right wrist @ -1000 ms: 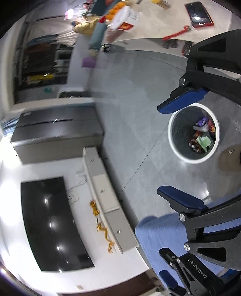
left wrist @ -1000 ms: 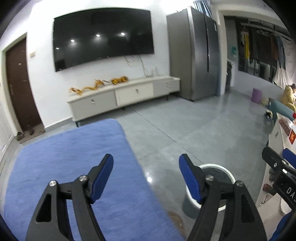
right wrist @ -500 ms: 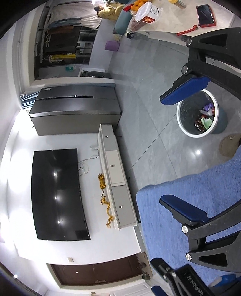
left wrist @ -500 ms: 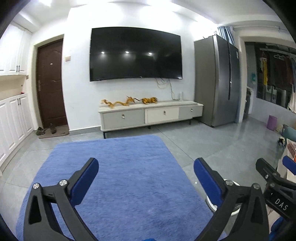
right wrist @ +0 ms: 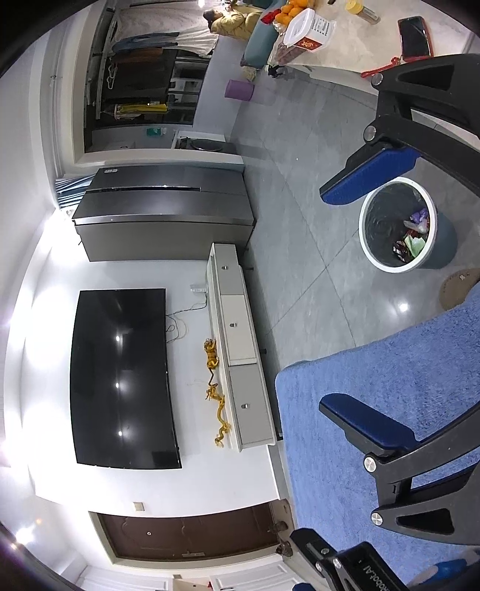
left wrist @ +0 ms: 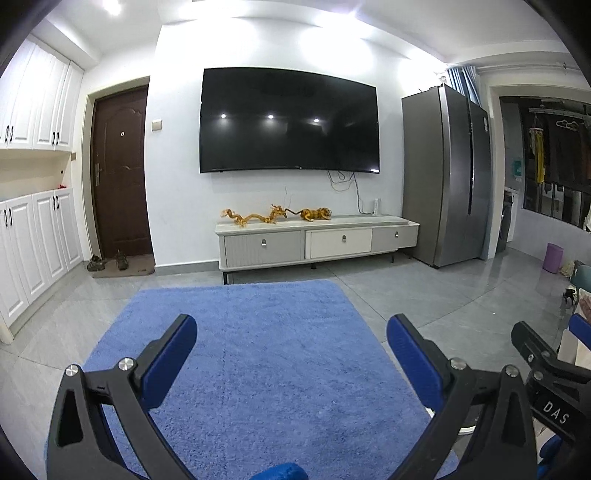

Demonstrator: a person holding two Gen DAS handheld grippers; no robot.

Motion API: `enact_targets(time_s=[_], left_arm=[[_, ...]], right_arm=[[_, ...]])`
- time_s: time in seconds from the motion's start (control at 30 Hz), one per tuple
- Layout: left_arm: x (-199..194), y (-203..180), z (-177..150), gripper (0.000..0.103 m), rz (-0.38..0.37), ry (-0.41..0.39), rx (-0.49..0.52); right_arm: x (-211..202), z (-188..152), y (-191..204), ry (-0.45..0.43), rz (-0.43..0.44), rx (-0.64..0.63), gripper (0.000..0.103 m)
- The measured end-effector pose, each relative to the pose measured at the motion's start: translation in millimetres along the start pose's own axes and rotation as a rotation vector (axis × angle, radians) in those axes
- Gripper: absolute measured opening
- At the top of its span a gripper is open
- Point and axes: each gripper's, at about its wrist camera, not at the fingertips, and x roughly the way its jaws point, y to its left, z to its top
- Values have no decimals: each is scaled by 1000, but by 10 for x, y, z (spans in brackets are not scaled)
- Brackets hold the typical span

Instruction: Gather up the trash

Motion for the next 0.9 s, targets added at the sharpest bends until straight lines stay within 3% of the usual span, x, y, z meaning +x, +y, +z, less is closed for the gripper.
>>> enact_targets(time_s=[0.33, 0.9], left_arm=[[-67, -69, -12, 103, -1, -36, 25], [107, -89, -150, 103, -15, 42, 20]], right_arm=[[-44, -35, 33, -18, -26, -14, 103], [66, -184, -145, 9, -100, 22, 103]])
